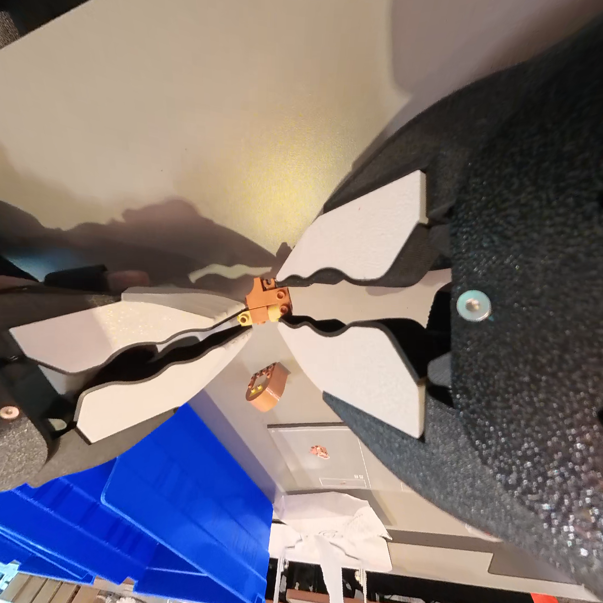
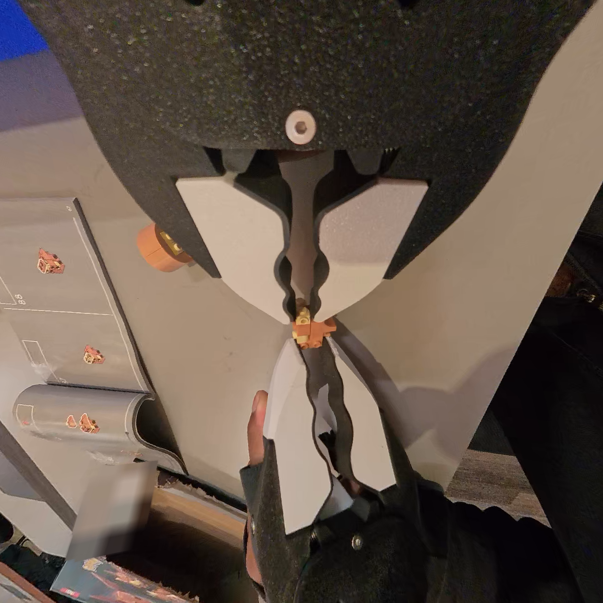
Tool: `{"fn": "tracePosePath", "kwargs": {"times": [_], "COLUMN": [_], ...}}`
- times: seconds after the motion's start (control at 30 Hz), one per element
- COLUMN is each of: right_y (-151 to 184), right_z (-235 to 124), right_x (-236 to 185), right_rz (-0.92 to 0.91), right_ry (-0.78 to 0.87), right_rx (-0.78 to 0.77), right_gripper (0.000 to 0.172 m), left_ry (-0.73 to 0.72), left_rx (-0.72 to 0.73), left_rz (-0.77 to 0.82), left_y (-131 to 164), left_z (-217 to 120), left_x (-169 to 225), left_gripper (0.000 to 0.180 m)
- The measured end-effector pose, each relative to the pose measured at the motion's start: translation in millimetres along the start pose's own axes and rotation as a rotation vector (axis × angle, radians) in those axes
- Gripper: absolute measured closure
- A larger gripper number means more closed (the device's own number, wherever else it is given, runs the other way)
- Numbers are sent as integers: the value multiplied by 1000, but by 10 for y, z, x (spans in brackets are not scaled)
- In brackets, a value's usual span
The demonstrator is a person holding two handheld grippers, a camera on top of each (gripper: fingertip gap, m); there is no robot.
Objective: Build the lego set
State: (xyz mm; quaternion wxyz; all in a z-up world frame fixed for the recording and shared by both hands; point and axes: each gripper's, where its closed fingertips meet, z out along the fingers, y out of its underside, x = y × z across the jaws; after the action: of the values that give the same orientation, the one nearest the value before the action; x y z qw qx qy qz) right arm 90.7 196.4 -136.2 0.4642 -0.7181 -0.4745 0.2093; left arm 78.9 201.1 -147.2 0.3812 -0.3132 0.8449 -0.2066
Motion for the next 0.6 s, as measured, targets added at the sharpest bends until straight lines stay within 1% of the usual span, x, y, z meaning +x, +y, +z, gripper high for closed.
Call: {"fn": "tracePosePath", "kwargs": {"times": [0.03, 0.23, 0.6], "right_y": [5, 22, 19], "right_z": [3, 6, -4], "right_x": [-3, -1, -27], "right_rz": [-8, -63, -183], "right_ry": [1, 20, 49], "right_rx": [-3, -16, -27], "right_gripper": [164, 164, 164], "left_ry": [4, 39, 72], "left_rx": [-1, 15, 36], "left_rz": [-5, -76, -131], "left_y": [5, 10, -7], "left_z": [5, 15, 11], "left_x": [4, 14, 28], "left_gripper": [164, 164, 164]}}
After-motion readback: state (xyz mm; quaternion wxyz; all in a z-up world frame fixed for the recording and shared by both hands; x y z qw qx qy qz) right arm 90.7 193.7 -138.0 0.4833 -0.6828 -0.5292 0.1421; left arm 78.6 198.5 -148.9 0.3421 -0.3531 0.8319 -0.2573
